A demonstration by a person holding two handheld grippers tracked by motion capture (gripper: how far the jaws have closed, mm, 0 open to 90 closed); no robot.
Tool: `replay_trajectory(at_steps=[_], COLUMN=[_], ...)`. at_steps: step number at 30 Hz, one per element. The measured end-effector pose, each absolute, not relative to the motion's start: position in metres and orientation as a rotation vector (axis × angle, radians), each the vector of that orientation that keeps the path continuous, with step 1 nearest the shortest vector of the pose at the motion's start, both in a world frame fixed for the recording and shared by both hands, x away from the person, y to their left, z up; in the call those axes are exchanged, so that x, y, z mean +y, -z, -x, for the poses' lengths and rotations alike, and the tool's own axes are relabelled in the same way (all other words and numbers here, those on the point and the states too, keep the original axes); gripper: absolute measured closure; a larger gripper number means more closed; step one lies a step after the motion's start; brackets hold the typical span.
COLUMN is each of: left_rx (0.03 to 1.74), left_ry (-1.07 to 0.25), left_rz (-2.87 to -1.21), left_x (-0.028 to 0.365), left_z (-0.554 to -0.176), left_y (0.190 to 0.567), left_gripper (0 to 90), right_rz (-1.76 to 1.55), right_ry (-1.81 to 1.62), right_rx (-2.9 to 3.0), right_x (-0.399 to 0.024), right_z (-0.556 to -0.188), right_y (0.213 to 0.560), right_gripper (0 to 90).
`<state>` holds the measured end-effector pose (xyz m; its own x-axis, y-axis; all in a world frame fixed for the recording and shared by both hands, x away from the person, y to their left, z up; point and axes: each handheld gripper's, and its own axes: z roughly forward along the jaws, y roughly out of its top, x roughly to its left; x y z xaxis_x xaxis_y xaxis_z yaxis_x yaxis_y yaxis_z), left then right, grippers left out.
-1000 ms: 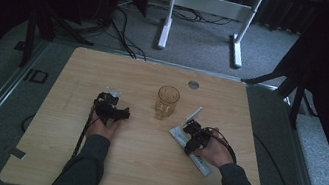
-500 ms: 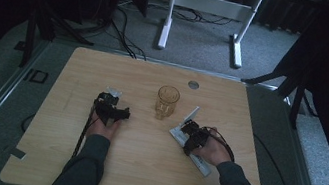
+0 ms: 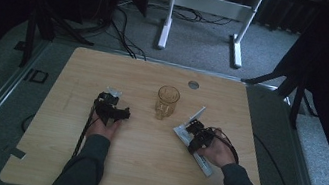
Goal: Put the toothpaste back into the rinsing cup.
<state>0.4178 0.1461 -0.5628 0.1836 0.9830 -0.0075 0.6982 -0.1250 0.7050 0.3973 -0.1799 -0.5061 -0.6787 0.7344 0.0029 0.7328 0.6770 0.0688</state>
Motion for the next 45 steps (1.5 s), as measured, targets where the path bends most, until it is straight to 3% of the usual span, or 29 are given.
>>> replay_trajectory(at_steps=[45], left_rx=[1.575], left_ry=[-0.640], left_rz=[-1.890], left_x=[0.146], left_z=[-0.418], left_y=[0.563], left_gripper=[12.7], right_rz=[-1.326], right_ry=[-0.645], right_rx=[2.555], right_x=[-0.208], right_z=[-0.403], right_y=[0.438], right_gripper=[71.2])
